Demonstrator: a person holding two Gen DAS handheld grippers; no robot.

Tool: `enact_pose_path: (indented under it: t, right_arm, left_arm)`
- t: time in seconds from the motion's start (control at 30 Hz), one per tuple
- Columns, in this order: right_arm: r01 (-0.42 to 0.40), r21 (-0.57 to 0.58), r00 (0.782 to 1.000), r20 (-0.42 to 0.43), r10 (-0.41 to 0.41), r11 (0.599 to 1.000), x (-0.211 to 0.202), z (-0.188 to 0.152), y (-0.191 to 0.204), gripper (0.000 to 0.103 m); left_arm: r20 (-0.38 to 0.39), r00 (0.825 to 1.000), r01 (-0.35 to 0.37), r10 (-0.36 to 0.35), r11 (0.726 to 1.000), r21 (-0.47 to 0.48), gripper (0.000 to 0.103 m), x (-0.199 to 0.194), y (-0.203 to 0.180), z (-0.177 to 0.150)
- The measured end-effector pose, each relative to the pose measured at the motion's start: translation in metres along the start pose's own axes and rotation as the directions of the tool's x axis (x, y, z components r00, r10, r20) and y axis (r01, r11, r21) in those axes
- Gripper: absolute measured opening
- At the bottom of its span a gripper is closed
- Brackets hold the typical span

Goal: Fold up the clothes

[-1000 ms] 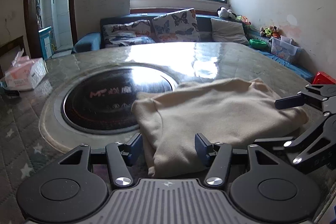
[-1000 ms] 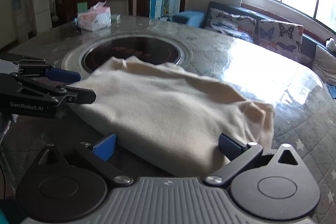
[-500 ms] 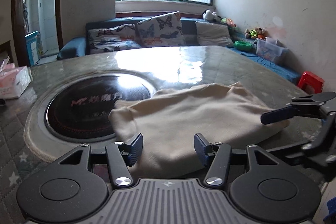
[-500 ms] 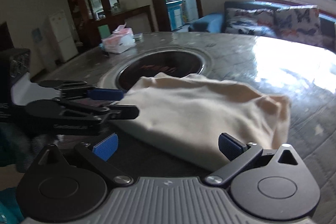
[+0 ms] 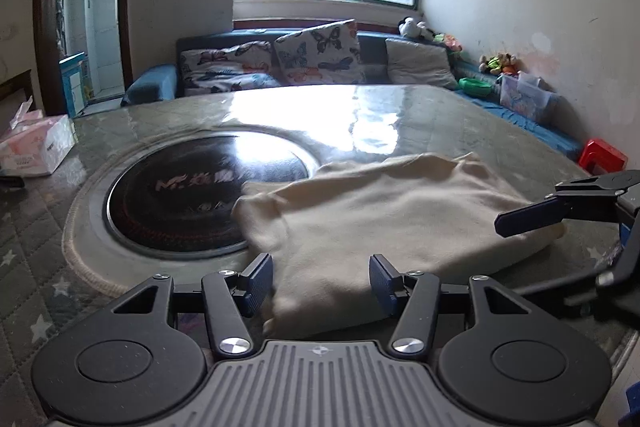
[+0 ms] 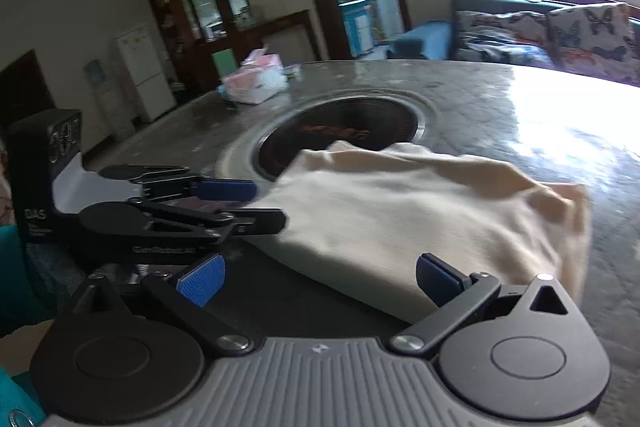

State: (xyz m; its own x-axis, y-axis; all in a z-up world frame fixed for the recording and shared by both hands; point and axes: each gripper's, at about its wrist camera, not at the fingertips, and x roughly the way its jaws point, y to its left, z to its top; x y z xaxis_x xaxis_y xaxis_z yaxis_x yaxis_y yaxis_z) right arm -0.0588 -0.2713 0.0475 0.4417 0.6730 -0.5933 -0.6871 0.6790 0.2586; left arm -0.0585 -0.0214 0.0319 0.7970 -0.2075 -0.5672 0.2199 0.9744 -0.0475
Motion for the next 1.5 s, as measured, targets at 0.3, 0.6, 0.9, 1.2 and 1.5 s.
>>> enact_pose_path:
  t: [0.3, 0.6, 0.9, 1.2, 1.5]
  right_arm:
    - [-0.026, -0.025, 0.999, -0.029, 0.026, 0.999, 0.008, -0.001, 0.009, 0.103]
    - [-0.076, -0.045, 0.995, -0.062, 0.073, 0.996, 0.032, 0.0, 0.013, 0.103]
    - [-0.14, -0.085, 0.988, -0.071, 0.134, 0.987, 0.04, 0.01, 0.026, 0.103]
    - [-0.113, -0.095, 0.993, -0.039, 0.11, 0.989, 0.035, 0.015, 0.019, 0.103]
    - [-0.036, 0.023, 0.999, -0.009, 0.036, 0.999, 0.044, 0.024, -0.024, 0.103]
  left_arm:
    - [-0.001, 1.0, -0.004, 0.004, 0.999, -0.046, 0.057, -0.002, 0.012, 0.0]
    - [-0.026, 0.999, -0.022, 0.02, 0.996, -0.085, 0.056, 0.0, 0.022, -0.005]
    - [-0.016, 0.999, -0.036, 0.034, 0.994, -0.106, 0.057, -0.004, 0.031, -0.002]
    - [-0.006, 0.999, -0.035, 0.035, 0.993, -0.117, 0.057, -0.008, 0.037, 0.0]
    - [-0.017, 0.999, -0.039, 0.038, 0.992, -0.124, 0.057, -0.007, 0.037, -0.001]
